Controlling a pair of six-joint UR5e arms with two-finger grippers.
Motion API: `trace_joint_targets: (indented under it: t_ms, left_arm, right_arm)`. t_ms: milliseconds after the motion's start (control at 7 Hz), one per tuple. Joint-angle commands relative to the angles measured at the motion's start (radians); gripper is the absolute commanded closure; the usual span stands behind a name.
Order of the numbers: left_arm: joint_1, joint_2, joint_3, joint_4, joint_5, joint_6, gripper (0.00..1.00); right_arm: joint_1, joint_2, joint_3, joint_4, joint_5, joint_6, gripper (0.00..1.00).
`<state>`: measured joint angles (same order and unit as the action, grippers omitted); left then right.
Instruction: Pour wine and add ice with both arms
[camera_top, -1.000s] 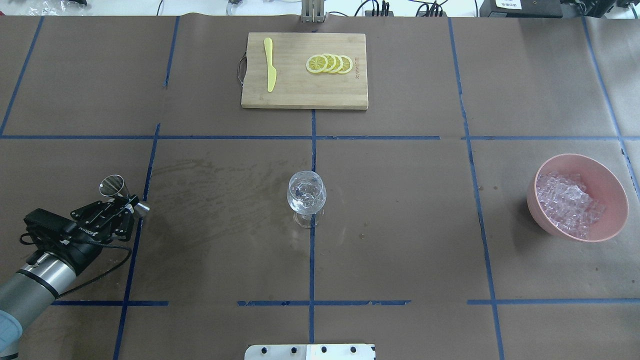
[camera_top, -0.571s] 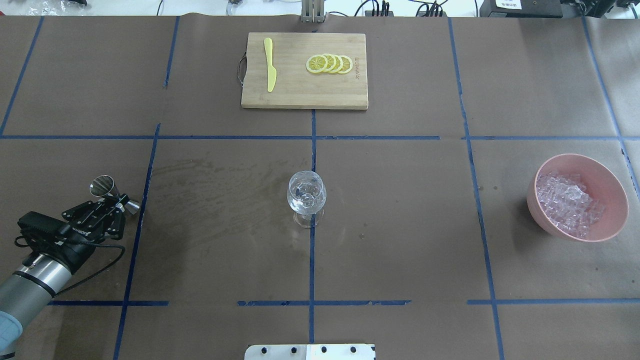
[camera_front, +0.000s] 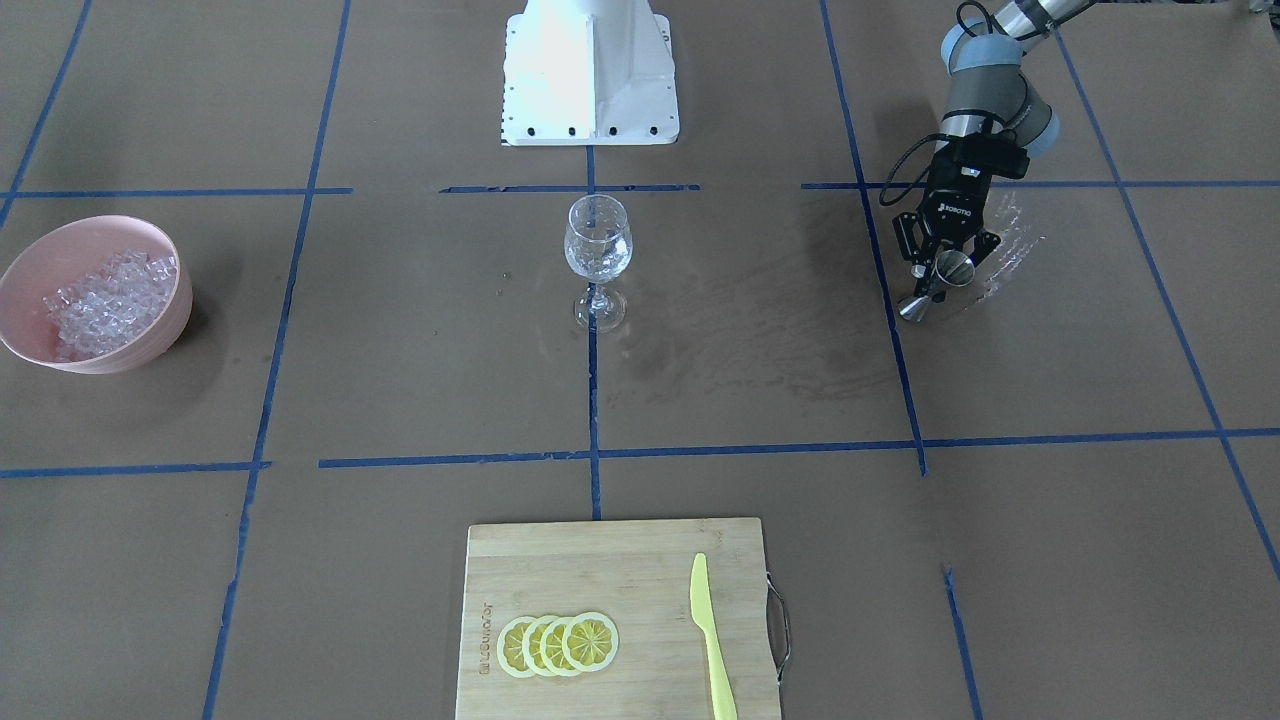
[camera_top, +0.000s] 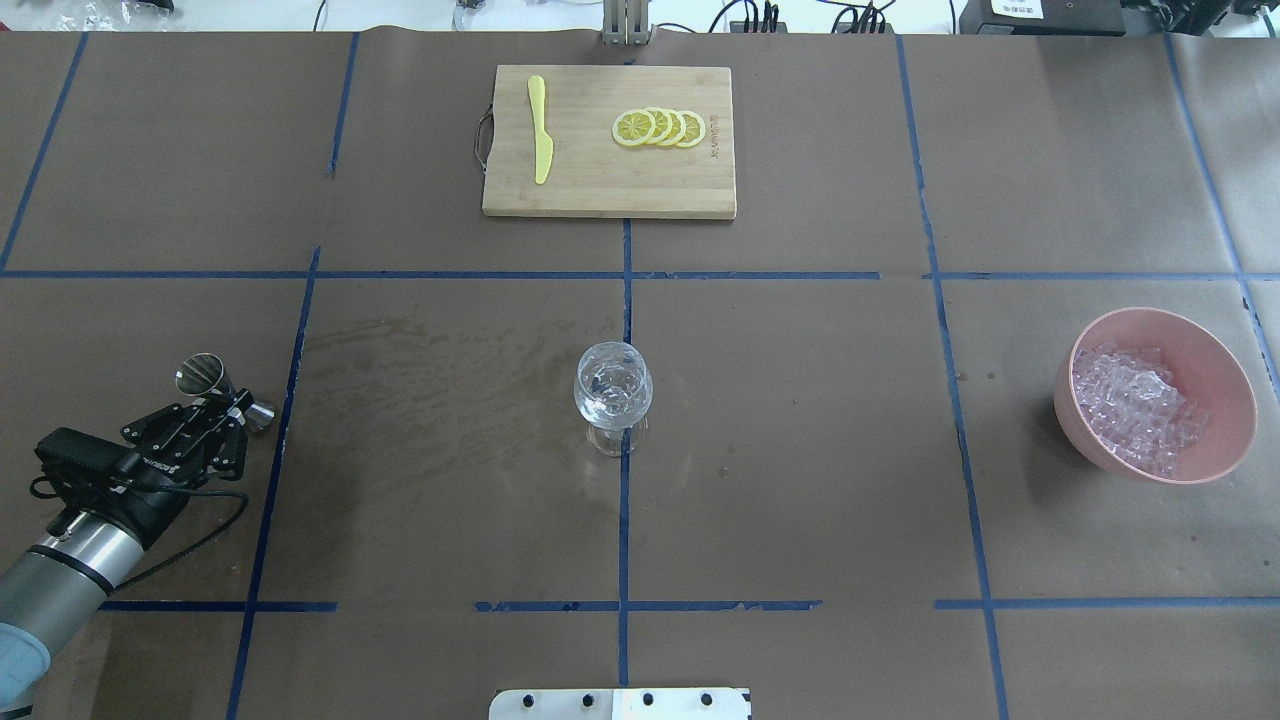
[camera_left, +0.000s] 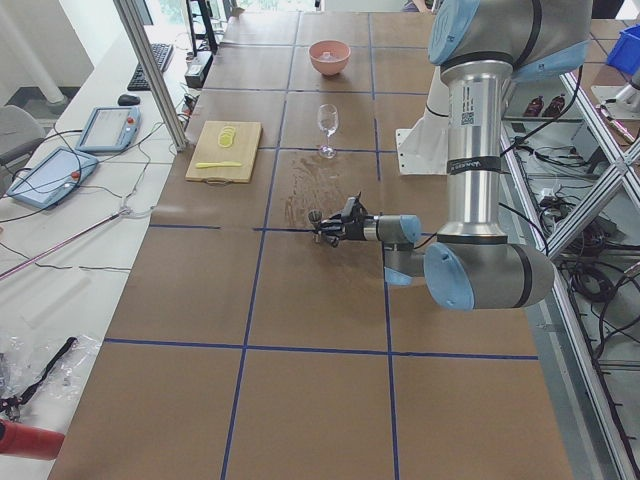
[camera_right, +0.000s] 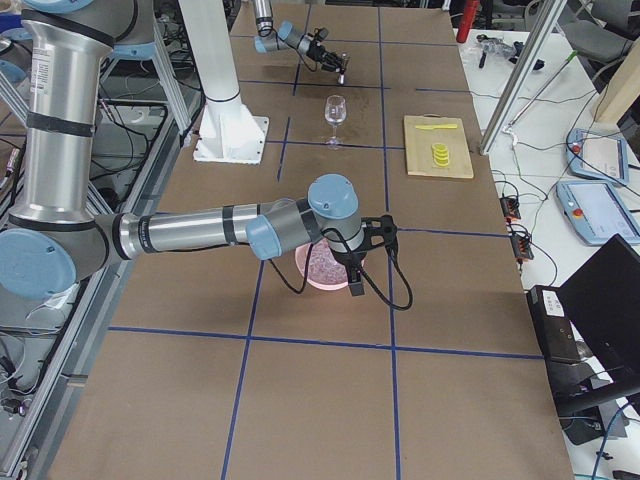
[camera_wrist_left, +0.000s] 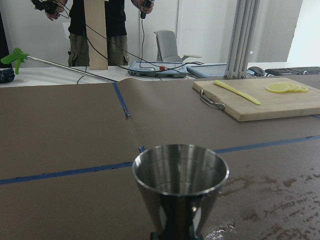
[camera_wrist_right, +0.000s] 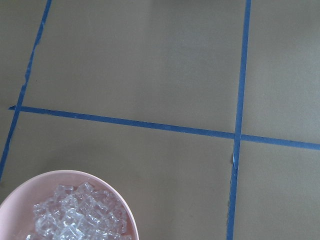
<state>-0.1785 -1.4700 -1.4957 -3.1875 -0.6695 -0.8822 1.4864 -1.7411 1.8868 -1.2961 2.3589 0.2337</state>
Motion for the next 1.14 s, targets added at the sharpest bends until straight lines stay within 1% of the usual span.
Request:
trace_joint_targets:
  t_ms: [0, 571, 714, 857, 1000]
  left_arm:
    - [0.005, -0.004, 0.006, 0.000, 0.007, 0.005, 1.00]
    - [0.008, -0.006, 0.008, 0.001, 0.007, 0.006, 1.00]
    - [0.008, -0.006, 0.005, 0.000, 0.007, 0.006, 0.91]
    - [0.008, -0.007, 0.005, 0.001, 0.005, 0.006, 0.85]
    - [0.008, -0.010, 0.003, 0.001, 0.005, 0.008, 0.82]
  right_arm:
    - [0.000, 0.000, 0.000, 0.000, -0.001, -0.001, 0.00]
    - [0.000, 0.000, -0.002, 0.001, 0.000, 0.001, 0.00]
    - [0.000, 0.000, -0.002, 0.000, -0.001, 0.000, 0.00]
    - [0.000, 0.000, -0.002, 0.000, 0.000, 0.001, 0.00]
    - [0.000, 0.000, -0.002, 0.000, 0.000, 0.001, 0.00]
